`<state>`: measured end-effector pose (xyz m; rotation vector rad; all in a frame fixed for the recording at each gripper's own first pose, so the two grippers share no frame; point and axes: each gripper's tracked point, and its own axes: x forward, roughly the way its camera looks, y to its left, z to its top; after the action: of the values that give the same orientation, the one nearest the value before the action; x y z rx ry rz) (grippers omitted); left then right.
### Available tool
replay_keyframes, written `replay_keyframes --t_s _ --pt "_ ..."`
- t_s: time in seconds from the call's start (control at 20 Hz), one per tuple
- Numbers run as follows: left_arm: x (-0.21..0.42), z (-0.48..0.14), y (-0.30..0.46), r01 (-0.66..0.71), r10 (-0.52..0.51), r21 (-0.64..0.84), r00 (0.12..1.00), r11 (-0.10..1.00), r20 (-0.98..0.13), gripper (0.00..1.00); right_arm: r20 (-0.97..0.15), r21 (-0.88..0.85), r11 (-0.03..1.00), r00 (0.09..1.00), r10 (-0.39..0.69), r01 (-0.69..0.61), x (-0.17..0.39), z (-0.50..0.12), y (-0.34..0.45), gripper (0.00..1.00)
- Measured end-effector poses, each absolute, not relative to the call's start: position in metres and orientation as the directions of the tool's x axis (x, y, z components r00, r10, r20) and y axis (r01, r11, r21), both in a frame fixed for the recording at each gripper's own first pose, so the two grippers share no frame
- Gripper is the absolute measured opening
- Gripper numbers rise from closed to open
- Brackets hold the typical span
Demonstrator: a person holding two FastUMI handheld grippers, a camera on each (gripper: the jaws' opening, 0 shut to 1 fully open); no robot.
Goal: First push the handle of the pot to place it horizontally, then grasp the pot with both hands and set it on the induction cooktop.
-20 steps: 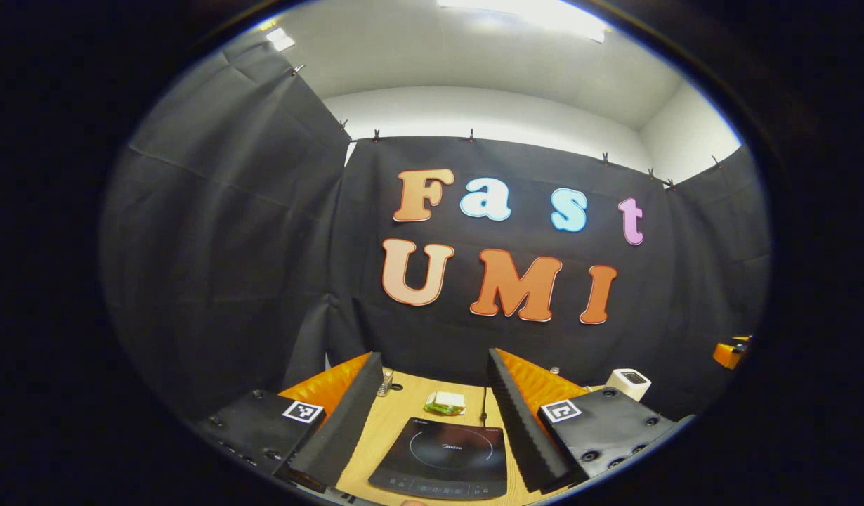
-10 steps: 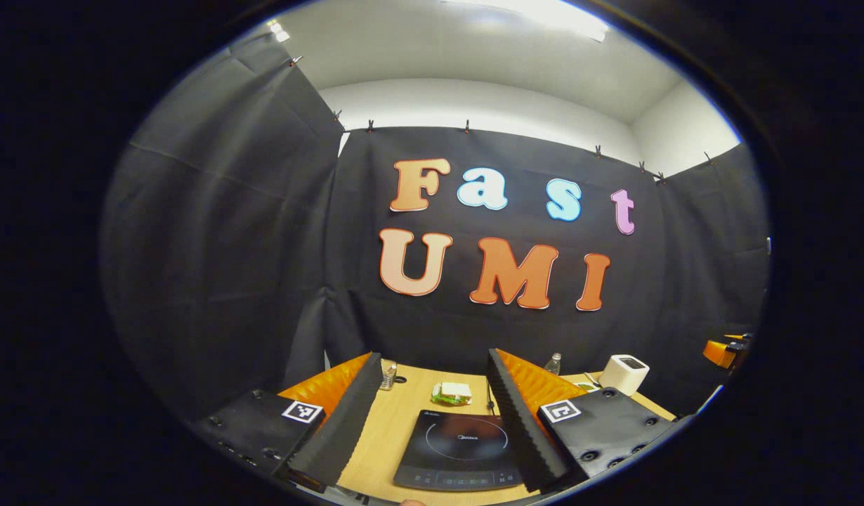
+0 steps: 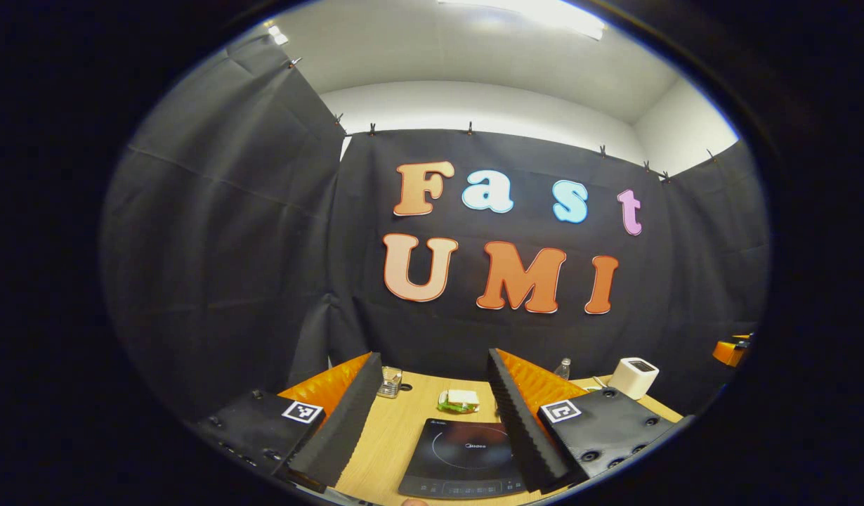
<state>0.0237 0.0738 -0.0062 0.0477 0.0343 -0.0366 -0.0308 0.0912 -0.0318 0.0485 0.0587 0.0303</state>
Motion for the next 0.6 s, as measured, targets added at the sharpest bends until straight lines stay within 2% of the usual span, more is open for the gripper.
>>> replay_keyframes --t_s 0.1,0.15,0.2,0.25,0.3,0.45,0.5,0.55,0.6 --pt "0.024 -0.008 0.079 0.028 -0.026 0.066 0.999 0.997 -0.037 0.98 -0.075 0.058 0.998 0.996 0.038 -0.034 -0.028 -0.037 0.094 0.94" --pt "0.024 -0.008 0.078 0.030 -0.028 0.066 0.999 0.997 -0.038 0.98 -0.083 0.067 0.997 0.995 0.048 -0.043 -0.027 -0.040 0.098 0.81" --pt "0.024 -0.007 0.078 0.033 -0.031 0.063 0.999 0.997 -0.038 0.98 -0.091 0.074 0.996 0.994 0.055 -0.048 -0.028 -0.044 0.101 0.81" --pt "0.024 -0.007 0.079 0.033 -0.031 0.061 0.999 0.998 -0.038 0.97 -0.103 0.077 0.996 0.993 0.056 -0.048 -0.028 -0.050 0.103 0.67" --pt "0.024 -0.006 0.081 0.033 -0.031 0.061 0.999 0.998 -0.039 0.97 -0.115 0.079 0.996 0.992 0.057 -0.048 -0.028 -0.056 0.103 0.66" --pt "0.024 -0.005 0.083 0.032 -0.030 0.071 0.999 0.997 -0.036 0.98 -0.141 0.093 0.993 0.987 0.079 -0.067 -0.030 -0.066 0.112 0.37" --pt "0.023 -0.003 0.082 0.034 -0.032 0.073 0.999 0.997 -0.030 0.98 -0.152 0.087 0.994 0.985 0.080 -0.067 -0.029 -0.073 0.112 0.33" --pt "0.023 -0.003 0.080 0.037 -0.035 0.072 0.999 0.997 -0.025 0.98 -0.165 0.079 0.995 0.983 0.079 -0.066 -0.027 -0.079 0.112 0.24" --pt "0.023 -0.004 0.078 0.039 -0.037 0.070 0.999 0.997 -0.026 0.98 -0.178 0.074 0.995 0.981 0.081 -0.068 -0.028 -0.085 0.113 0.30"
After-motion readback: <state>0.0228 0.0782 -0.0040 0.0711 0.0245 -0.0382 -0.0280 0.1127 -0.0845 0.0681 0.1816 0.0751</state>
